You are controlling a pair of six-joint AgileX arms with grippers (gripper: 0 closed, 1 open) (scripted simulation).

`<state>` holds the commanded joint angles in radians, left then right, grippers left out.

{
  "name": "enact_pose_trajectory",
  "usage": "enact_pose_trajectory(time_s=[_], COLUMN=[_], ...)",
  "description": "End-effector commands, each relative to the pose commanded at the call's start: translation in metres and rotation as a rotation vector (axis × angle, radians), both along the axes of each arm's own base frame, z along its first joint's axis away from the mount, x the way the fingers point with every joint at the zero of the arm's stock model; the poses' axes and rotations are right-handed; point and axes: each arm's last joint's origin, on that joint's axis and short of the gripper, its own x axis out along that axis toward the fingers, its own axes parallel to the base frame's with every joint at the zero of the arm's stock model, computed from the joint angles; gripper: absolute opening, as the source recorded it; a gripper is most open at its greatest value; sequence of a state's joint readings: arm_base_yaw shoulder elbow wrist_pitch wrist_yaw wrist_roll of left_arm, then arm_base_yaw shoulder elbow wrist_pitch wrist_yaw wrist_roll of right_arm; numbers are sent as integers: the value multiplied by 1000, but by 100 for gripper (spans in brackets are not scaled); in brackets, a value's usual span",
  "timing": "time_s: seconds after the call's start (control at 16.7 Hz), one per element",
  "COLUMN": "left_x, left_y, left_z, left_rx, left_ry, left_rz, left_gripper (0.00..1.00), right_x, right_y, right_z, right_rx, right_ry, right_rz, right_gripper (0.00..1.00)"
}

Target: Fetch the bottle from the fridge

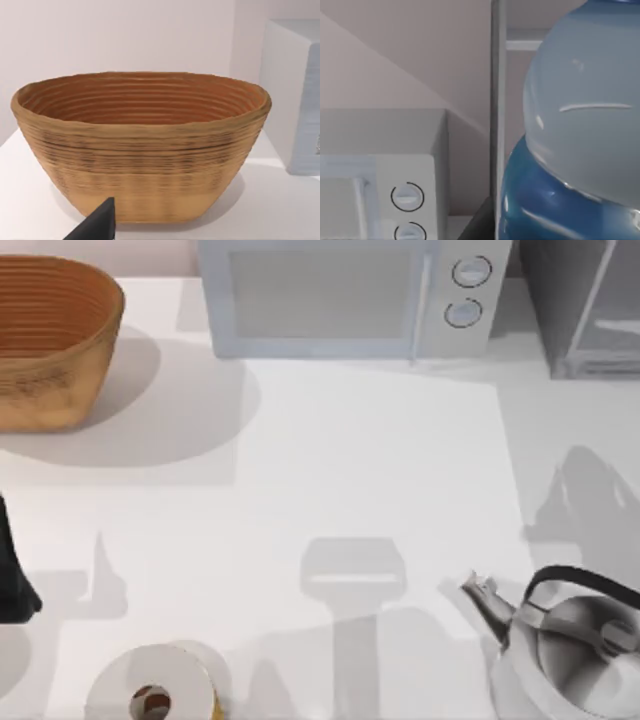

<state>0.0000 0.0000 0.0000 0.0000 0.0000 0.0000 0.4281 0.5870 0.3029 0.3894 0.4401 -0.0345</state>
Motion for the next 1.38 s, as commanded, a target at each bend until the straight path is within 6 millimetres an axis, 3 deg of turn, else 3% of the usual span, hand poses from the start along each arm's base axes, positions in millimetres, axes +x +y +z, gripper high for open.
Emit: enact_pose_trajectory(time_s=[0.18,0.42,0.66,0.84,1.08,1.38], left_x=[0,0,0,0,0,0], left_y=[0,0,0,0,0,0], left_z=[0,0,0,0,0,0], left_rx=[0,0,0,0,0,0], left_ry=[0,0,0,0,0,0], left_rz=[0,0,0,0,0,0], left_gripper=[100,100,100,100,100,100], right_x=[25,44,32,10,-18,-24], right_y=[46,131,219,270,310,317], right_z=[5,-14,-54,-89,-123,-130], right_rx=[-8,-42,-62,-55,-30,-21], right_ry=[46,102,114,105,93,91], right_rz=[2,6,9,9,9,8], right_gripper=[0,0,0,0,0,0])
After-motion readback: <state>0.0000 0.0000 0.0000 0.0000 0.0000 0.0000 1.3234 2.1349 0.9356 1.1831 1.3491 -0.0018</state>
